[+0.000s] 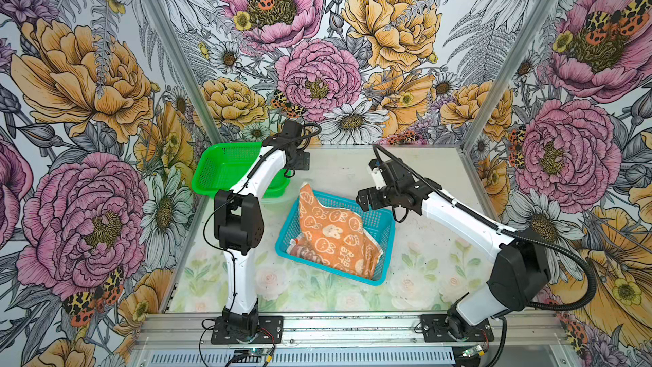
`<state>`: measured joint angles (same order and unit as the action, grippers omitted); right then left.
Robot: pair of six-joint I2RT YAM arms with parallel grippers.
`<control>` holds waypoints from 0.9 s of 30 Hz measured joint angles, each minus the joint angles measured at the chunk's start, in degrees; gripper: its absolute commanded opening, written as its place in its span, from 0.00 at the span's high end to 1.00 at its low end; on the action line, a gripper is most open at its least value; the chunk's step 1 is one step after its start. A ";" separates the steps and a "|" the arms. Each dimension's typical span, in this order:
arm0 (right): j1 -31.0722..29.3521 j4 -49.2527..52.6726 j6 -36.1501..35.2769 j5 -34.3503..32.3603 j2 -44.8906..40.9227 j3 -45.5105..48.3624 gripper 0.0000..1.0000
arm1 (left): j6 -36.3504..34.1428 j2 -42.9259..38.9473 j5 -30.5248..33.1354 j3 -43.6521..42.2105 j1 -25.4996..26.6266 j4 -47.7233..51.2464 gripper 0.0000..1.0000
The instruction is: Fold and stack the towels
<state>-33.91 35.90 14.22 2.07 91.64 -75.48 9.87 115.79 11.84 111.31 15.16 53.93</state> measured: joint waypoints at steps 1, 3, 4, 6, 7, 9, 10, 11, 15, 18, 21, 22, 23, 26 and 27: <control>-1.22 0.31 -1.70 -1.29 1.49 -1.27 0.01 | 0.74 -2.27 -1.03 -0.44 0.00 -0.55 0.01; -3.26 0.83 -4.37 -3.06 4.26 -3.10 0.01 | 2.49 -7.13 -2.95 -2.75 0.00 -1.97 0.01; -4.00 1.18 -5.60 -4.02 5.81 -3.93 0.01 | 3.61 -10.14 -4.04 -4.87 0.00 -3.10 0.01; -4.55 1.70 -7.61 -5.35 8.35 -5.11 0.02 | 5.73 -15.89 -6.23 -9.73 0.02 -5.03 0.01; -4.55 1.92 -8.44 -5.77 9.60 -5.62 0.04 | 6.97 -18.88 -7.34 -12.70 0.11 -6.29 0.01; -4.52 2.29 -9.92 -6.71 11.78 -6.58 0.06 | 9.07 -23.26 -8.92 -17.77 0.44 -8.24 0.01; -4.52 2.51 -10.64 -7.13 12.92 -7.15 0.07 | 10.05 -25.09 -9.62 -20.39 0.76 -9.22 0.01; -4.52 2.60 -11.19 -7.52 13.81 -7.54 0.10 | 11.02 -26.60 -10.14 -22.82 1.09 -10.03 0.01; -4.46 2.89 -13.07 -8.50 16.55 -8.96 0.27 | 14.67 -31.54 -12.81 -32.92 1.75 -13.11 0.01; -4.31 2.99 -13.62 -8.79 17.16 -9.11 0.44 | 17.09 -34.91 -14.12 -38.51 1.07 -14.38 0.01; -3.91 3.10 -13.99 -9.07 17.20 -9.11 0.58 | 18.23 -37.18 -14.58 -39.80 0.59 -14.97 0.01; -3.67 3.17 -14.67 -9.07 17.09 -9.09 0.64 | 18.38 -37.68 -14.75 -39.80 0.57 -15.72 0.01; -3.43 3.06 -15.04 -8.68 16.68 -8.98 0.67 | 18.58 -38.10 -14.95 -39.80 0.57 -16.41 0.01; -2.25 2.40 -14.91 -9.42 14.40 -6.54 0.69 | 18.78 -38.45 -15.52 -39.45 0.61 -17.53 0.01; -1.38 2.29 -14.71 -9.75 13.70 -5.40 0.69 | 18.78 -38.38 -15.61 -39.30 0.76 -17.77 0.01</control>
<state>-35.29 38.20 -0.49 -7.68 105.34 -80.88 28.64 77.41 -3.77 72.01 15.92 36.16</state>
